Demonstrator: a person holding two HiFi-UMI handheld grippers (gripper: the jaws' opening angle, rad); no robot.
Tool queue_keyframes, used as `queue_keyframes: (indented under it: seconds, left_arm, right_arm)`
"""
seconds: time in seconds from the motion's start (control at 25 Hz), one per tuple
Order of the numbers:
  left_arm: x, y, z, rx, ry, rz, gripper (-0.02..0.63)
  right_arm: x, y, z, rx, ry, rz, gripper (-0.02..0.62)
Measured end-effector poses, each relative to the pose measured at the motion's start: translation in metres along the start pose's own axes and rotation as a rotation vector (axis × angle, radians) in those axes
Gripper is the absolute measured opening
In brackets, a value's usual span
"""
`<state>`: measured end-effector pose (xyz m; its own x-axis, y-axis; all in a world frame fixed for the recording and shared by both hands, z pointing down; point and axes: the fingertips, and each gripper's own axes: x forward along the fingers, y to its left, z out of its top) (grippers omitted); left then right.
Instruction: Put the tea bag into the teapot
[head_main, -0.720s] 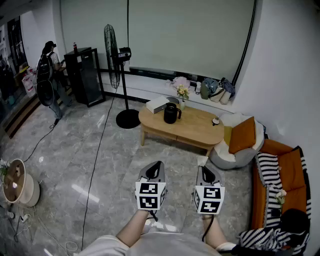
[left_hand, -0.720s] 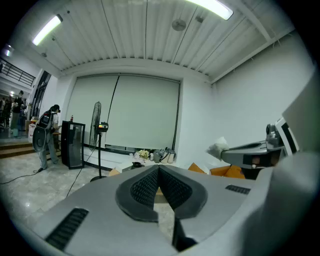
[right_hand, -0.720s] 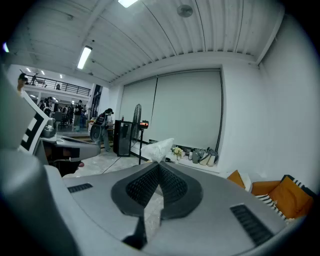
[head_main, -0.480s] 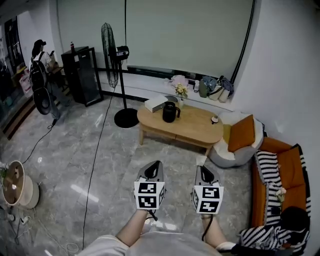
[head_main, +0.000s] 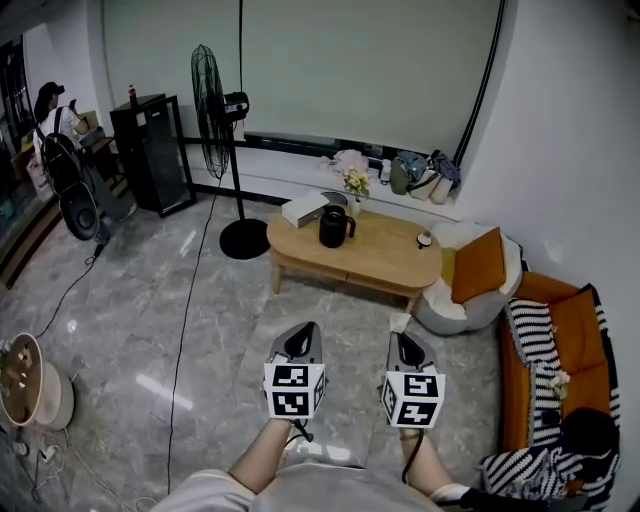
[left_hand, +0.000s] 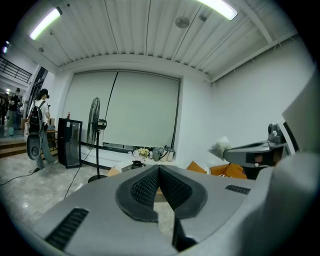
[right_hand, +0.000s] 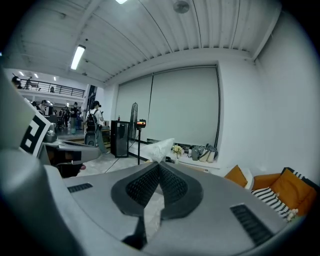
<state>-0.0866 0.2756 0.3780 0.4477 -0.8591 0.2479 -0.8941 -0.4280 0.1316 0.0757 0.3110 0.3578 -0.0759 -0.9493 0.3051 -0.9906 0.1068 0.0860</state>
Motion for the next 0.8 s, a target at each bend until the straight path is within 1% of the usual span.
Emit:
queue_keyframes:
  seconds: [0.24, 0.4, 0.56, 0.8]
  left_arm:
    - [0.018, 0.002, -0.002, 0.007, 0.022, -0.024, 0.016]
    - [0.033, 0.004, -0.003, 0.003, 0.023, -0.032, 0.015]
    - [0.056, 0.008, -0.004, -0.011, 0.030, -0.020, 0.015]
    - [0.105, 0.014, 0.008, -0.015, 0.030, 0.012, 0.015]
  right_arm:
    - [0.012, -0.010, -0.006, 0.033, 0.025, -0.027, 0.034]
    - [0.024, -0.017, -0.007, 0.035, 0.030, -0.038, 0.034]
    - [0.048, -0.027, -0.007, 0.033, 0.041, -0.028, 0.034]
    - [0.097, -0.051, 0.005, 0.025, 0.042, 0.000, 0.034]
